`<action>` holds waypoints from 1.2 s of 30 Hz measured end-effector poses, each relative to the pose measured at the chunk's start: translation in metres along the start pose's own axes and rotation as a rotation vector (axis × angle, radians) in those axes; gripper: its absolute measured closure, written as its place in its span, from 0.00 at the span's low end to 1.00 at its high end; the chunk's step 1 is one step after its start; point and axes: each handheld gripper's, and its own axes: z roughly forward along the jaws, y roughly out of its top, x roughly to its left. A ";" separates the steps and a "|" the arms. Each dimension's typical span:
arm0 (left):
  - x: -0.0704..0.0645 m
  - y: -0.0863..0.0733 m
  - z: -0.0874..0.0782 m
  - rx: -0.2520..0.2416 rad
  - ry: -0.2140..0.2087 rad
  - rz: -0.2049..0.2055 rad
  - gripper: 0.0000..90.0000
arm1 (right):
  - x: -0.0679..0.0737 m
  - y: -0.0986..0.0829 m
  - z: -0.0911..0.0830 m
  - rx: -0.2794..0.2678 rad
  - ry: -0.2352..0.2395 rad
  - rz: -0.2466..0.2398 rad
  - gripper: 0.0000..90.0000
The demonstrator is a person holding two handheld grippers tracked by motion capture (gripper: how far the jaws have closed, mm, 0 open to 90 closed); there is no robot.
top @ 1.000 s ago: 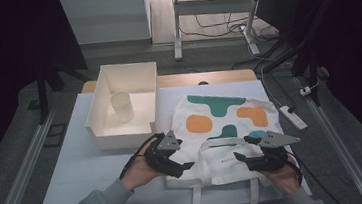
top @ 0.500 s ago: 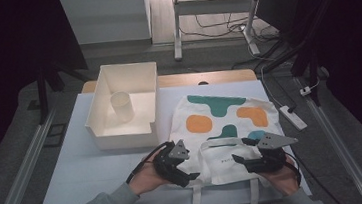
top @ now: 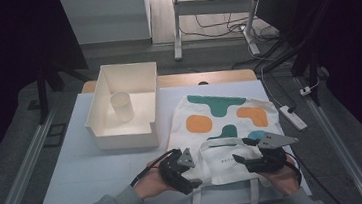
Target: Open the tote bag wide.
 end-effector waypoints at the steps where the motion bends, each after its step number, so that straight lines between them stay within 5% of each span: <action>1: 0.000 0.000 0.001 0.004 -0.001 0.004 0.24 | 0.000 0.000 0.000 0.001 0.000 0.000 0.34; 17: -0.002 -0.002 0.016 0.067 0.001 0.034 0.51 | 0.000 -0.001 0.001 0.006 -0.001 0.001 0.34; 23: -0.002 -0.002 0.016 0.058 -0.022 0.046 0.84 | -0.001 -0.001 0.001 0.007 -0.003 0.001 0.34; 26: -0.003 -0.002 0.016 0.057 -0.006 0.057 0.92 | 0.000 -0.001 0.001 0.006 -0.003 0.000 0.34; 31: 0.000 -0.002 0.007 0.007 -0.002 0.039 0.96 | -0.001 0.000 -0.002 0.005 -0.011 -0.006 0.34; 36: 0.008 -0.004 -0.016 -0.112 -0.031 -0.034 0.96 | -0.003 0.004 -0.012 0.005 -0.030 -0.004 0.33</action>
